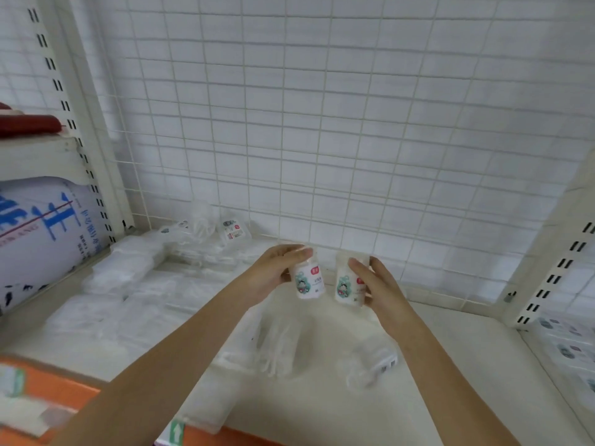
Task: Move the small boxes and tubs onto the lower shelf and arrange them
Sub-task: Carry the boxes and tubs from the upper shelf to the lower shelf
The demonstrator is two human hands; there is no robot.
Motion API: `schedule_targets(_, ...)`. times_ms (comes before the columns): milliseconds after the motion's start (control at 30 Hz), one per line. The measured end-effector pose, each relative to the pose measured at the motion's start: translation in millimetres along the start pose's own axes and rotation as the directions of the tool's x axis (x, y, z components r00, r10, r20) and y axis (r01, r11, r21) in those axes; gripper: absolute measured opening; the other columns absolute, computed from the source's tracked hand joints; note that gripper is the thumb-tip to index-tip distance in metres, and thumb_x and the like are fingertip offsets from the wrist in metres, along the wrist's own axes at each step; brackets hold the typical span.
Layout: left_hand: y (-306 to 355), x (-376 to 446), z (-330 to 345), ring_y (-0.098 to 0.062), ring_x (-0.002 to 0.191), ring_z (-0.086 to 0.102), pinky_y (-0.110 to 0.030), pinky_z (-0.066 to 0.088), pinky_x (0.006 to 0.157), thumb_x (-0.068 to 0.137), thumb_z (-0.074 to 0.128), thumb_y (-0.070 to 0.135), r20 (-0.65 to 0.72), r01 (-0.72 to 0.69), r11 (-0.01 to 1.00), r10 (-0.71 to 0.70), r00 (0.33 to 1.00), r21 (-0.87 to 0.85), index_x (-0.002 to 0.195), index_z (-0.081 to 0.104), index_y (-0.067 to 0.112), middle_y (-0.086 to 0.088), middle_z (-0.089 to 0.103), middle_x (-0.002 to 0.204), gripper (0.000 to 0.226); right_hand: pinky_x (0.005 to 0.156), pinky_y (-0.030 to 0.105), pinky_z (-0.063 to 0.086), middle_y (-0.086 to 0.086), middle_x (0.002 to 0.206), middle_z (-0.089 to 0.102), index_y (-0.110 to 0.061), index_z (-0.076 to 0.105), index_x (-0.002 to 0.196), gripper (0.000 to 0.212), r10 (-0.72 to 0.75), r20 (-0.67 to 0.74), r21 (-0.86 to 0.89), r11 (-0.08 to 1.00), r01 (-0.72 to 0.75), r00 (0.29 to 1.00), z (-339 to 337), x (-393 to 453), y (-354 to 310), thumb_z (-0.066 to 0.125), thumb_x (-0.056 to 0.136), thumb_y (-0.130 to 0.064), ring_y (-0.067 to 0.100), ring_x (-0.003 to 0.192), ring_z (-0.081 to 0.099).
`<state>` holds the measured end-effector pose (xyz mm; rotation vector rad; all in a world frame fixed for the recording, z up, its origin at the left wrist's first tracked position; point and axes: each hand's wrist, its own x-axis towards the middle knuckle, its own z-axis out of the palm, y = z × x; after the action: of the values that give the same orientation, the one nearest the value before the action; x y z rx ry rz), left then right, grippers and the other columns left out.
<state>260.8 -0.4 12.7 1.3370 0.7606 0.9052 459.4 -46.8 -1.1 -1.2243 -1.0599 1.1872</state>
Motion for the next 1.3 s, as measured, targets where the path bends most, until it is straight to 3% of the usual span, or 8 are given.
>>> schedule_targets(267, 0, -23, 15, -0.018, 0.088, 0.063, -0.031, 0.046, 0.083, 0.066, 0.074, 0.027, -0.069, -0.002, 0.997, -0.004, 0.998, -0.083, 0.116, 0.053, 0.005, -0.003, 0.065, 0.093, 0.058, 0.091, 0.039, 0.049, 0.005, 0.112, 0.063, -0.014, 0.054, 0.115, 0.037, -0.072, -0.080, -0.073, 0.995, 0.067, 0.994, -5, -51, -12, 0.066, 0.082, -0.024, 0.019, 0.104, 0.061)
schedule_targets(433, 7, -59, 41, -0.013, 0.072, 0.065, -0.020, 0.051, 0.066, 0.081, 0.064, 0.018, 0.051, -0.049, 0.998, 0.051, 0.997, -0.036, 0.090, 0.058, 0.010, 0.004, 0.066, 0.074, 0.013, 0.090, 0.039, 0.049, 0.005, 0.110, 0.065, -0.013, 0.055, 0.115, 0.038, -0.115, -0.228, -0.051, 0.993, 0.107, 0.967, -13, -114, -16, 0.066, 0.081, -0.025, 0.019, 0.103, 0.062)
schedule_targets(700, -17, -131, 103, -0.006, 0.060, 0.065, -0.015, 0.048, 0.051, 0.084, 0.062, 0.013, 0.245, 0.036, 0.994, -0.009, 0.970, -0.105, 0.093, 0.058, 0.011, -0.001, 0.067, 0.077, 0.010, 0.070, 0.030, 0.050, -0.001, 0.088, 0.067, -0.018, 0.057, 0.099, 0.016, -0.117, -0.550, -0.030, 0.992, 0.120, 0.827, -30, -265, 15, 0.061, 0.084, -0.020, 0.014, 0.082, 0.065)
schedule_targets(833, -43, -163, 155, -0.016, 0.068, 0.065, -0.021, 0.050, 0.058, 0.081, 0.068, 0.023, 0.372, 0.131, 0.989, -0.099, 0.923, -0.062, 0.089, 0.059, 0.012, -0.005, 0.067, 0.077, 0.016, 0.073, 0.031, 0.048, 0.006, 0.100, 0.065, -0.020, 0.056, 0.105, 0.037, -0.052, -0.681, -0.007, 0.998, 0.064, 0.731, -45, -354, 34, 0.072, 0.073, -0.029, 0.022, 0.092, 0.063)
schedule_targets(900, -56, -178, 185, -0.021, 0.069, 0.063, -0.024, 0.048, 0.060, 0.075, 0.073, 0.031, 0.464, 0.137, 0.991, -0.119, 0.878, -0.004, 0.083, 0.059, 0.011, -0.006, 0.066, 0.072, 0.026, 0.068, 0.029, 0.048, 0.007, 0.098, 0.065, -0.020, 0.056, 0.106, 0.029, -0.023, -0.747, 0.002, 0.999, 0.037, 0.664, -53, -395, 43, 0.067, 0.081, -0.028, 0.021, 0.087, 0.064)
schedule_targets(1033, -81, -212, 251, -0.005, 0.051, 0.063, -0.014, 0.044, 0.044, 0.086, 0.061, 0.021, 0.583, 0.229, 0.972, -0.211, 0.784, 0.044, 0.079, 0.058, 0.013, 0.004, 0.066, 0.058, 0.011, 0.071, 0.032, 0.051, 0.008, 0.103, 0.067, -0.017, 0.056, 0.112, 0.056, 0.029, -0.842, 0.039, 0.999, 0.008, 0.539, -70, -470, 59, 0.077, 0.066, -0.038, 0.020, 0.089, 0.066)
schedule_targets(1167, -100, -239, 317, -0.022, 0.080, 0.066, -0.029, 0.051, 0.062, 0.072, 0.068, 0.042, 0.677, 0.276, 0.955, -0.271, 0.684, 0.104, 0.103, 0.054, 0.014, -0.013, 0.066, 0.093, 0.043, 0.052, 0.020, 0.050, 0.010, 0.097, 0.066, -0.014, 0.055, 0.109, 0.022, 0.073, -0.898, 0.097, 0.995, 0.033, 0.433, -96, -534, 71, 0.059, 0.087, -0.019, 0.009, 0.070, 0.069)
schedule_targets(1300, -106, -262, 385, -0.025, 0.078, 0.059, -0.034, 0.046, 0.065, 0.062, 0.068, 0.048, 0.759, 0.292, 0.944, -0.302, 0.576, 0.154, 0.109, 0.049, 0.015, -0.011, 0.060, 0.087, 0.060, 0.056, 0.024, 0.050, 0.007, 0.096, 0.068, -0.017, 0.056, 0.110, 0.034, 0.078, -0.933, 0.096, 0.995, 0.034, 0.351, -136, -586, 78, 0.069, 0.080, -0.028, 0.013, 0.073, 0.069)
